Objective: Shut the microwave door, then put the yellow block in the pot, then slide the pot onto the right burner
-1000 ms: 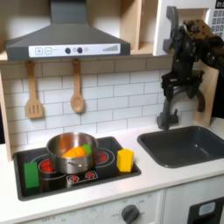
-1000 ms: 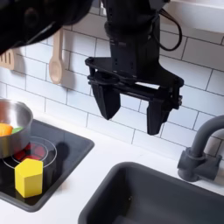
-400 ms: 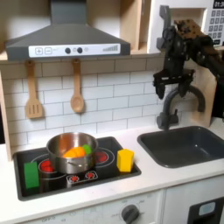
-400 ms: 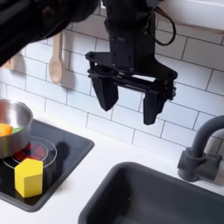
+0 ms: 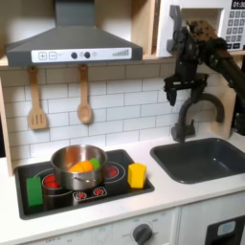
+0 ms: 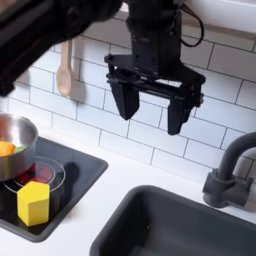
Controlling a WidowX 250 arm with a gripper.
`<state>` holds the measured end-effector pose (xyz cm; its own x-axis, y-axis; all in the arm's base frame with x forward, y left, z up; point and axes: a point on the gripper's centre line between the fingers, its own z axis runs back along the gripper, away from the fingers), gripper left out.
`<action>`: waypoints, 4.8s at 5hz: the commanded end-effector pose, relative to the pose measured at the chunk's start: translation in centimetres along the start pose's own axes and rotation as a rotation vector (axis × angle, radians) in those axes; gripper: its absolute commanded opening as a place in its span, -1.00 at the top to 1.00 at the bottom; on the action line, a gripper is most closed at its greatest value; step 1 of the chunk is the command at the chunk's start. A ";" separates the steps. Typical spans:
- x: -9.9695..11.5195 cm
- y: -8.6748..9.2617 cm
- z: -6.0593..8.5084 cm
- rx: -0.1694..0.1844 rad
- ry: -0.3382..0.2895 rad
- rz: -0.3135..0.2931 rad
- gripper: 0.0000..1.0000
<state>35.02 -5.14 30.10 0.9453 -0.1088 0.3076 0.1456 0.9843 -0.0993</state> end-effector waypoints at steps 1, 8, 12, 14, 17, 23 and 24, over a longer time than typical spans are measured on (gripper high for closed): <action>1.2 0.9 0.0 0.007 0.000 0.021 -1.00; -3.0 4.0 0.5 0.081 -0.019 0.061 -1.00; -8.3 8.9 -2.3 0.132 0.048 0.170 -1.00; -8.7 10.0 -3.7 0.139 0.074 0.159 -1.00; -9.1 13.0 -5.5 0.100 0.148 0.075 -1.00; -9.1 13.1 -5.9 0.035 0.217 -0.012 -1.00; -9.1 13.1 -5.9 0.035 0.218 -0.010 -1.00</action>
<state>30.01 7.91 20.49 0.9848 -0.1438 0.0974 0.1503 0.9866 -0.0629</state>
